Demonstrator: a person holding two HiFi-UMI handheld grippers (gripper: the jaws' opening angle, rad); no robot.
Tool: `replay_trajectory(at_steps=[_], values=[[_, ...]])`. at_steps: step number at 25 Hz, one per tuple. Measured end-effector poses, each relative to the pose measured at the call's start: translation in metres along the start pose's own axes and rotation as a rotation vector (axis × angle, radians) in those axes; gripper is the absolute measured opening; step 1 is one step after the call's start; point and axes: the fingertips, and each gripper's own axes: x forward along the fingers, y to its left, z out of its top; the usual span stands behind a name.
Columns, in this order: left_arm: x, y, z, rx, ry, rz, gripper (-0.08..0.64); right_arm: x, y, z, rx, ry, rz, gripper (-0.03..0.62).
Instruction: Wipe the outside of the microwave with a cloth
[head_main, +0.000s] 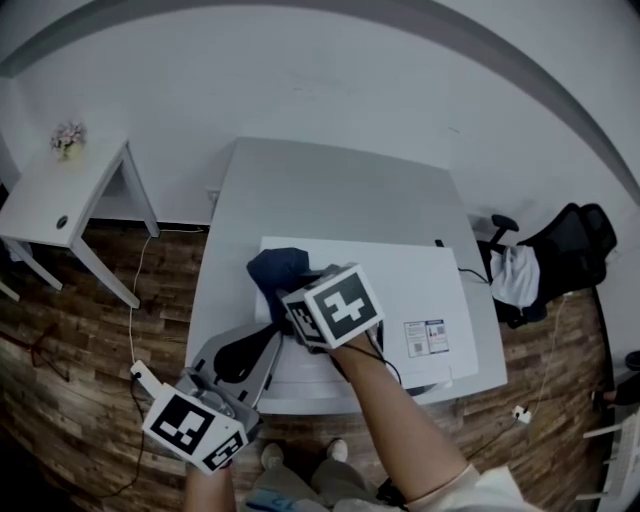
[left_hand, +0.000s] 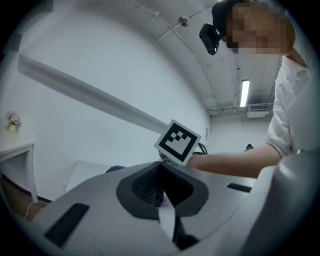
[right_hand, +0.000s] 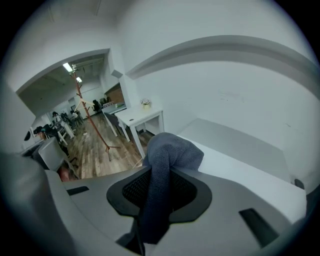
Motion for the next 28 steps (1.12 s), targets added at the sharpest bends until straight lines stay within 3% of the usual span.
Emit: replay_trajectory(at_steps=[3,10,28], values=[[0.009,-0.001,-0.002,0.006,0.016,-0.006,0.002,0.003,-0.007,-0.005,-0.035,0.006,-0.013,0.098],[0.027,-0.020,-0.008,0.015,0.044,-0.032,0.002,-0.010,-0.039,-0.017,-0.017,-0.003,-0.036,0.098],[0.105,-0.106,-0.022,0.071,0.126,-0.121,0.002,-0.101,-0.187,-0.091,0.058,0.015,-0.176,0.098]])
